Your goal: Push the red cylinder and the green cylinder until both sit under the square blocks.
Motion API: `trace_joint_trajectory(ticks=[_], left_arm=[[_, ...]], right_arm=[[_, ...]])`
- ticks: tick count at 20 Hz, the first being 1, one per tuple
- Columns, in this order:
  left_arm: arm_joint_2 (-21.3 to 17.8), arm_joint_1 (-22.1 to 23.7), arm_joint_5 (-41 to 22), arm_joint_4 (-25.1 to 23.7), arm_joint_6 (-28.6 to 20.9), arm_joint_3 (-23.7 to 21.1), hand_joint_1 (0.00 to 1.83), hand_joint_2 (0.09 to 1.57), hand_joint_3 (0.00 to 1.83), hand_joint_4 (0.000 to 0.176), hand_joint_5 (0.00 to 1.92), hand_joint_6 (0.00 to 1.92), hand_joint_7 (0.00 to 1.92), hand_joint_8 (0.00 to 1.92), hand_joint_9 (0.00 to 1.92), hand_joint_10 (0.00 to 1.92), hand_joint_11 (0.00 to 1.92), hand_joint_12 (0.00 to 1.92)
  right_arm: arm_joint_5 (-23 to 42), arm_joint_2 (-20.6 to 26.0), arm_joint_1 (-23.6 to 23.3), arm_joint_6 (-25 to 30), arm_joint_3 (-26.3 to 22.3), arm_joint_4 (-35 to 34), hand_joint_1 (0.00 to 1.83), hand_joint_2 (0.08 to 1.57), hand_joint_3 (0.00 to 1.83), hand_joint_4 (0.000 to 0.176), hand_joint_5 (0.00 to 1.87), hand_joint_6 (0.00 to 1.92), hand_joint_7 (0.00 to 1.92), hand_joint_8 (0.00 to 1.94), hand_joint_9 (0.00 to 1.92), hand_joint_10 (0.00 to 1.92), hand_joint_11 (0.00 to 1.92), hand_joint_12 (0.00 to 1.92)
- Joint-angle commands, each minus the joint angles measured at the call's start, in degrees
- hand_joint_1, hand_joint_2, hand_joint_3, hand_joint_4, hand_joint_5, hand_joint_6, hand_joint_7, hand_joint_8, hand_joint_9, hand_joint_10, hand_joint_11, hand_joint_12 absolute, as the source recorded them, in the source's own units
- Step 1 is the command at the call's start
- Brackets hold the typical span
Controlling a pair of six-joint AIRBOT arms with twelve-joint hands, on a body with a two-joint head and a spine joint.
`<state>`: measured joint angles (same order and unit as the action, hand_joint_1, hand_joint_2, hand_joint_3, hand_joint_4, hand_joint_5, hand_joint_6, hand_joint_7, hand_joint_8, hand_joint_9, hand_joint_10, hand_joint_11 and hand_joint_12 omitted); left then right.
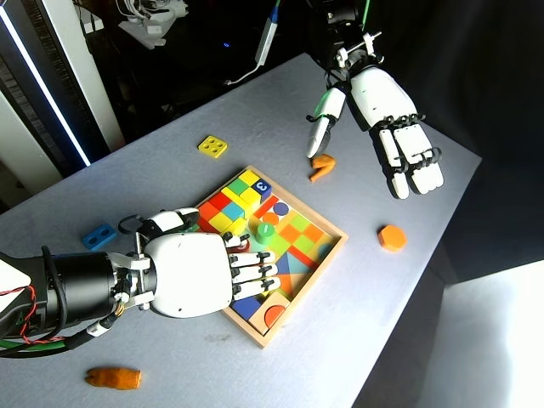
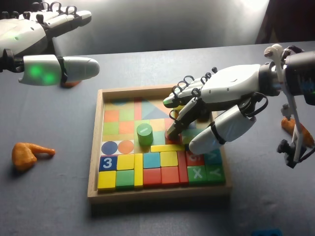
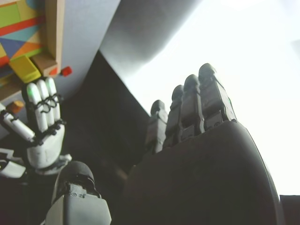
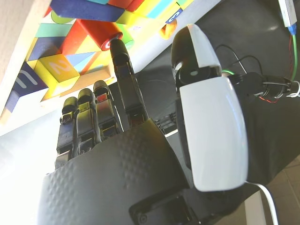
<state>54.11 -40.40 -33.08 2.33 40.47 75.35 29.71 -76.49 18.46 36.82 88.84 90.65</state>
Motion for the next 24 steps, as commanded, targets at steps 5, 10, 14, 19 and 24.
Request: trace_joint_trajectory(ticks=[5,10,14,19,24], left_arm=[[0.0,0.2,-7.2,1.1,-0.1,0.5,0.0,0.98,0.0,0.157,0.03,0.0,0.0,0.0,0.0,0.0,0.03,0.01],[-0.1,-0.1,-7.4,1.6,-0.1,0.5,0.0,0.99,0.0,0.14,0.01,0.0,0.0,0.0,0.0,0.0,0.0,0.0],[-0.1,-0.1,-7.4,1.7,-0.1,0.4,0.0,1.01,0.01,0.13,0.0,0.0,0.0,0.0,0.0,0.0,0.0,0.0],[-0.3,-0.3,-7.5,1.8,-0.1,0.2,0.0,1.02,0.01,0.152,0.0,0.0,0.0,0.0,0.0,0.0,0.0,0.0],[-0.5,-0.4,-7.6,1.9,-0.1,0.2,0.0,1.04,0.01,0.151,0.01,0.0,0.0,0.0,0.0,0.0,0.04,0.02]], right_arm=[[1.3,2.5,-1.1,2.1,-1.0,0.6,0.15,1.15,0.0,0.176,0.67,0.02,0.0,0.0,0.0,0.0,0.0,0.0],[1.2,3.9,-1.6,3.7,-1.8,2.8,0.17,1.14,0.0,0.176,0.7,0.02,0.0,0.0,0.0,0.0,0.0,0.0],[1.2,4.9,-1.6,4.6,-2.6,3.6,0.16,1.15,0.0,0.176,0.67,0.0,0.0,0.0,0.0,0.0,0.0,0.0],[1.2,5.6,-1.1,5.3,-3.0,4.0,0.18,1.15,0.0,0.176,0.68,0.0,0.0,0.0,0.0,0.0,0.0,0.0],[1.3,5.8,-0.7,5.8,-3.1,4.1,0.16,1.15,0.0,0.176,0.67,0.0,0.0,0.0,0.0,0.0,0.0,0.0]])
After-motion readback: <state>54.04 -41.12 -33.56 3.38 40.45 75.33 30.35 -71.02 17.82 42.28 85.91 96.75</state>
